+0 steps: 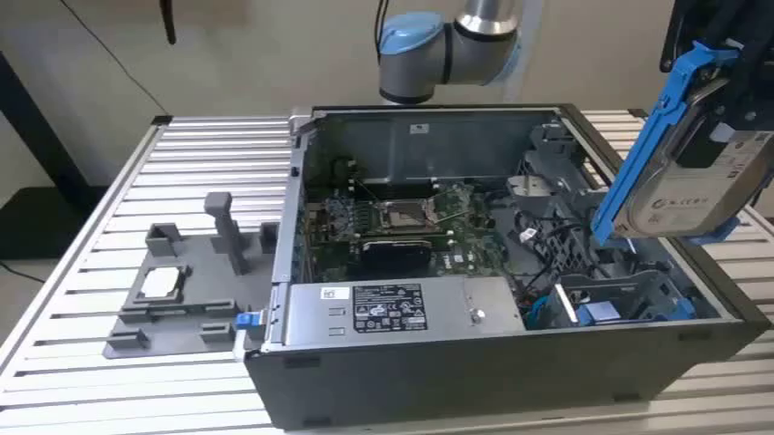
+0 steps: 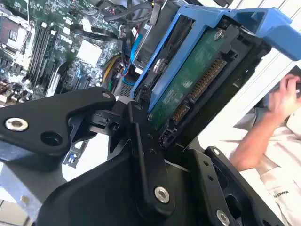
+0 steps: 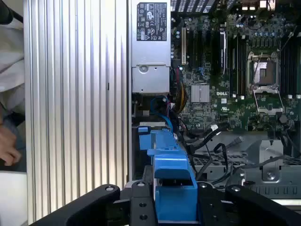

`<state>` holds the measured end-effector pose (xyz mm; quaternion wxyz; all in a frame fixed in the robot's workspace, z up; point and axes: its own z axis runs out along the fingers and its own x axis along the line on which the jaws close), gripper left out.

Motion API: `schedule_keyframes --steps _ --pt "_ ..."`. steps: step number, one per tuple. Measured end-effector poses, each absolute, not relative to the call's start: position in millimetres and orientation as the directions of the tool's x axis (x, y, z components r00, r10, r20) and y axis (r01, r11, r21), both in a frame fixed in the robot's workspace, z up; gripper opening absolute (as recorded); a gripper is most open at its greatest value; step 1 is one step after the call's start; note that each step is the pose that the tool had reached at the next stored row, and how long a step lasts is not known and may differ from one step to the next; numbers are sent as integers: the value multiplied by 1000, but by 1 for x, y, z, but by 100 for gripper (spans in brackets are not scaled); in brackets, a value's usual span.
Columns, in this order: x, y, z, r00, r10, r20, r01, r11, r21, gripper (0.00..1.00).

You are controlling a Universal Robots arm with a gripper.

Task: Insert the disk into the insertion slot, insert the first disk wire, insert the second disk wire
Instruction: 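Insert the disk into the insertion slot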

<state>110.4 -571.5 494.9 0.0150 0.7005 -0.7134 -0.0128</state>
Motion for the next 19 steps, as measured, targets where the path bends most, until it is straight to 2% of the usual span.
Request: schedule_keyframes --steps 19 --pt "112 -571 484 -7 -1000 3 -999 7 39 33"
